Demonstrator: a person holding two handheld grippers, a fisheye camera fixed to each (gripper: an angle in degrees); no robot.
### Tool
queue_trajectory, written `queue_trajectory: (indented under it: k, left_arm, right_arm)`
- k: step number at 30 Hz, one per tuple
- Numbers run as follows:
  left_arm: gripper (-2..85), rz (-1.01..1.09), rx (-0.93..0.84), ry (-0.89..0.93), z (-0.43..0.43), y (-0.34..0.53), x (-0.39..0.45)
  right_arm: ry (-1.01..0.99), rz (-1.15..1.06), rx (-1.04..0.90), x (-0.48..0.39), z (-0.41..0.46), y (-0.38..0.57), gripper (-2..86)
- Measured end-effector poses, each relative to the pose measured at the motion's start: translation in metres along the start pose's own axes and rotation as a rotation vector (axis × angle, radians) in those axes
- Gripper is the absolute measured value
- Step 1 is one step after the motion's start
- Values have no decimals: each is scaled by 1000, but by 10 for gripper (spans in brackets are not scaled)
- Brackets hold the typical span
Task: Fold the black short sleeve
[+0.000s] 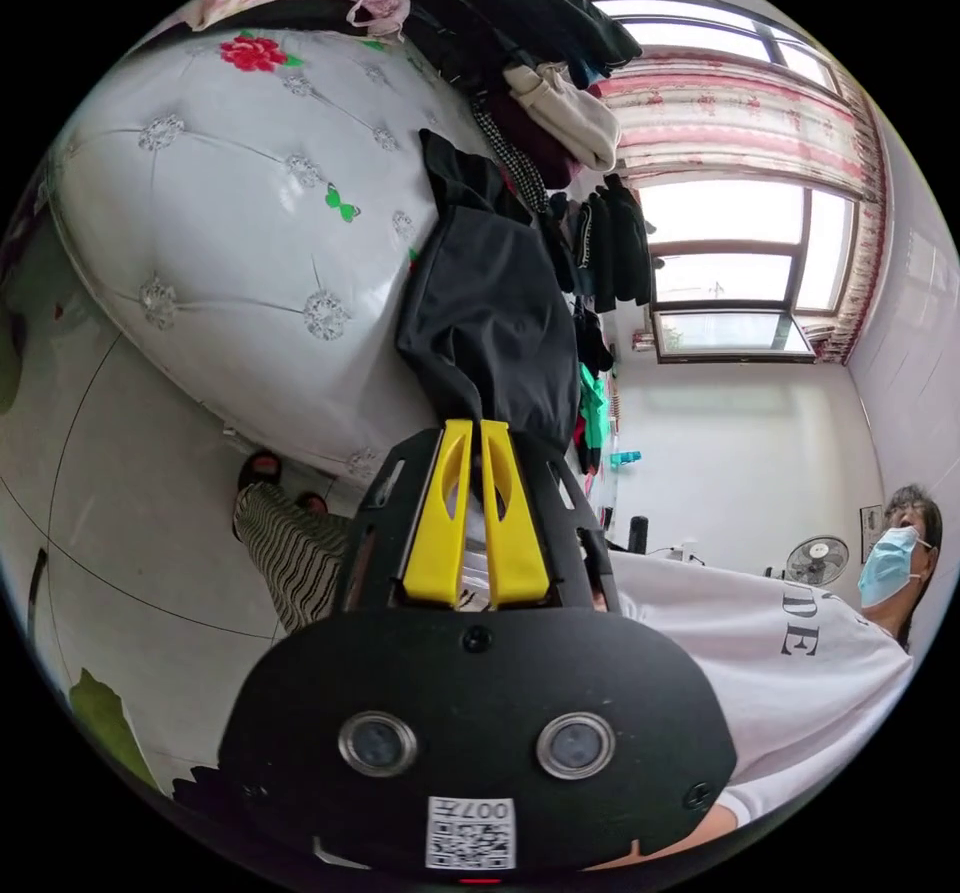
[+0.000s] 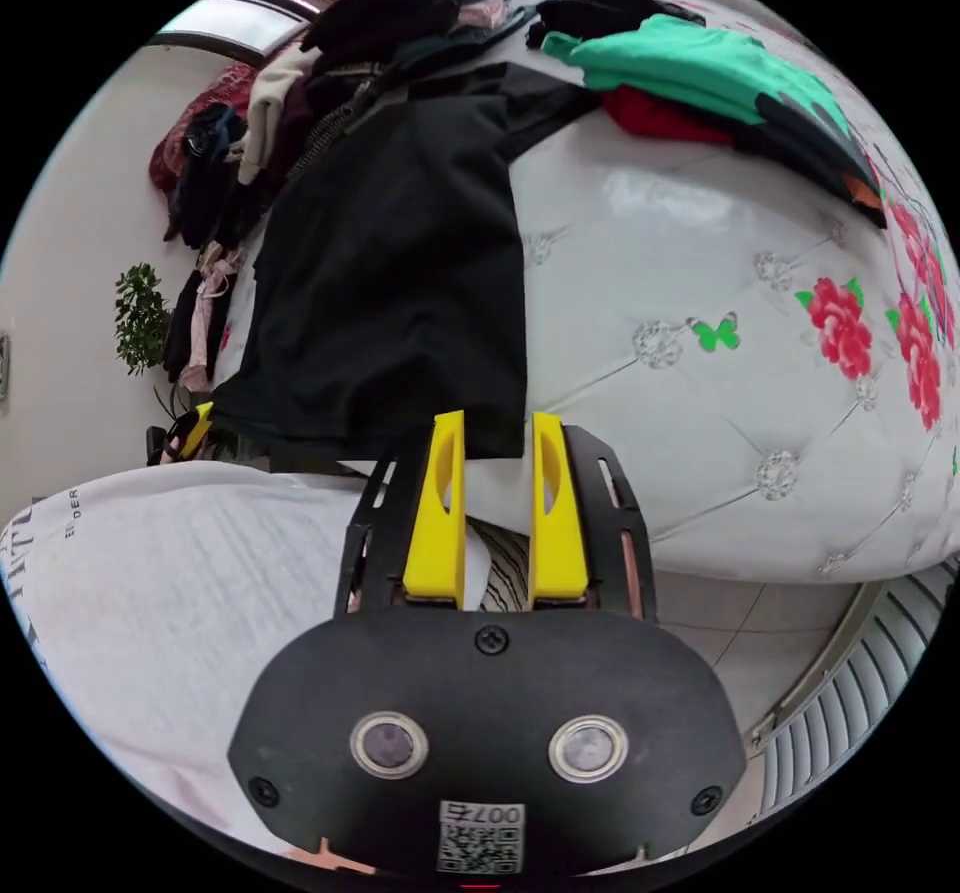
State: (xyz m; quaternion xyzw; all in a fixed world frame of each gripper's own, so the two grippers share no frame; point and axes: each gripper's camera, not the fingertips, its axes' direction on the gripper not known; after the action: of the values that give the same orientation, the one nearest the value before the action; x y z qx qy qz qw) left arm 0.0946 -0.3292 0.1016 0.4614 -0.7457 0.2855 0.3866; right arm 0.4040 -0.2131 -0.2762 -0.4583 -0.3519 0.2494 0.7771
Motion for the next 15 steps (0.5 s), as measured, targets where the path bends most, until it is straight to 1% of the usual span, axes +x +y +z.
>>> queue_trajectory:
  k: [1, 3, 4, 7, 9, 10, 12, 14, 15]
  left_arm:
    - [-10, -5, -3, 2, 1, 2, 3]
    - [-10, -7, -4, 3, 0, 5, 7]
    - [-10, -13, -1, 2, -2, 6, 8]
    - [-10, -26, 59, 85, -24, 9, 13]
    - [-9, 0, 99, 146, -44, 10, 23]
    - [-9, 51, 121, 187, -58, 12, 36]
    - [-9, 148, 138, 261, -77, 16, 60]
    - [-9, 289, 161, 344, -100, 27, 100]
    - [-9, 325, 167, 358, -105, 29, 110]
  right_arm:
    - [-4, 5, -21, -2, 4, 1, 30]
    - [54, 12, -30, -6, 2, 6, 11]
    - [38, 8, -23, -5, -2, 7, 9]
    - [-143, -8, 99, 10, -45, 22, 2]
    - [-360, -52, 233, 23, -97, 45, 0]
    - [-407, -75, 263, 25, -110, 51, -1]
    - [-518, -204, 384, 19, -162, 80, -2]
    - [-547, -289, 453, 8, -196, 100, -2]
    - [-566, -337, 490, 0, -214, 111, -2]
